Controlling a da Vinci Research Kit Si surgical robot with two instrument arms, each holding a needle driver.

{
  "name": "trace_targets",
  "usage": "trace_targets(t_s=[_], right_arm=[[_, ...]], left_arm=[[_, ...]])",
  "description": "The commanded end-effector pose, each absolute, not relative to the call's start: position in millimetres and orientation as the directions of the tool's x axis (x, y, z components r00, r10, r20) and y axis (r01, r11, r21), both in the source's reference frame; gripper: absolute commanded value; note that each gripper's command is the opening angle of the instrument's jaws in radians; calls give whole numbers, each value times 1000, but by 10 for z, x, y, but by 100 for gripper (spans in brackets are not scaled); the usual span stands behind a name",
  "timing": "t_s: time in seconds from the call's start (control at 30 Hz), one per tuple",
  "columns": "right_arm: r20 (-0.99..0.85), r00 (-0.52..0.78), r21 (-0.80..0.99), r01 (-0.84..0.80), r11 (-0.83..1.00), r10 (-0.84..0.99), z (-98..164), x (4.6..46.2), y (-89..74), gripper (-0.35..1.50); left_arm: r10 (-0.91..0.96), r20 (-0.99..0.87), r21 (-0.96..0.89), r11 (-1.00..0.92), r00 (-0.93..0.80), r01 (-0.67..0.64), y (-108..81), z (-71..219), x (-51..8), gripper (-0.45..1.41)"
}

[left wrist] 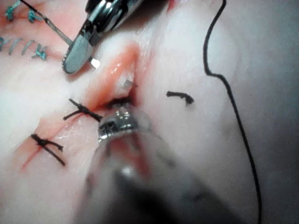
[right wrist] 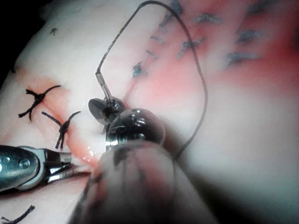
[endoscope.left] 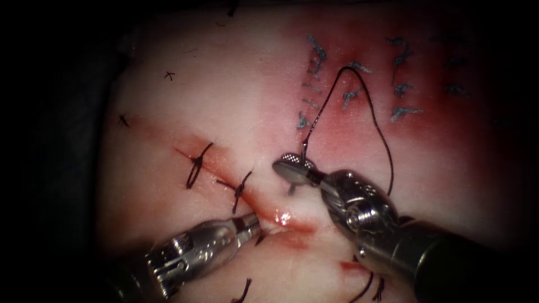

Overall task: Wound Closure
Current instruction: Throw the suture through the top of the incision.

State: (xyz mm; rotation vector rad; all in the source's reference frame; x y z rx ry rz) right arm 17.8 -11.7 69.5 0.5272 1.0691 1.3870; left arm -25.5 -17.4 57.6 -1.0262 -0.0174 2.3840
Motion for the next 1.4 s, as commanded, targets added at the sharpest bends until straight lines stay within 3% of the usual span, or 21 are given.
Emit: trace_targets(t_s=[0.03, 0.43, 0.63, 0.67, 0.77, 0.83, 0.97, 1.13, 1.23, 1.4], right_arm=[[-293, -140, 844, -502, 188, 946, 702, 190, -115, -35], [-73, -259, 934, -355, -24, 963, 705, 195, -122, -35], [-28, -229, 917, -394, -67, 973, 701, 191, -135, -35], [-25, -224, 914, -399, -68, 974, 700, 193, -137, -23], [-84, -200, 904, -428, -10, 976, 699, 198, -137, 63], [-163, -189, 878, -475, 56, 968, 699, 197, -129, 81], [-316, -183, 851, -489, 193, 931, 701, 188, -103, 106], [-396, -170, 824, -499, 267, 902, 706, 166, -74, 125], [-463, -145, 794, -506, 337, 874, 703, 158, -66, 133], [-532, -102, 752, -514, 413, 841, 695, 153, -58, 132]], left_arm=[[478, -673, -216, -857, -565, -468, -170, 580, -259, 4], [435, -685, -200, -884, -585, -423, -170, 569, -242, 9], [413, -708, -188, -892, -573, -410, -168, 559, -242, 10], [407, -711, -188, -896, -573, -403, -168, 558, -243, 10], [402, -716, -190, -899, -570, -395, -168, 558, -246, 10], [402, -717, -189, -899, -570, -396, -168, 558, -247, 10], [400, -717, -189, -900, -570, -394, -170, 557, -246, 11], [397, -719, -190, -901, -570, -389, -172, 557, -241, 11], [398, -719, -190, -901, -570, -390, -171, 557, -242, 11], [399, -718, -189, -900, -570, -392, -170, 558, -245, 12]])
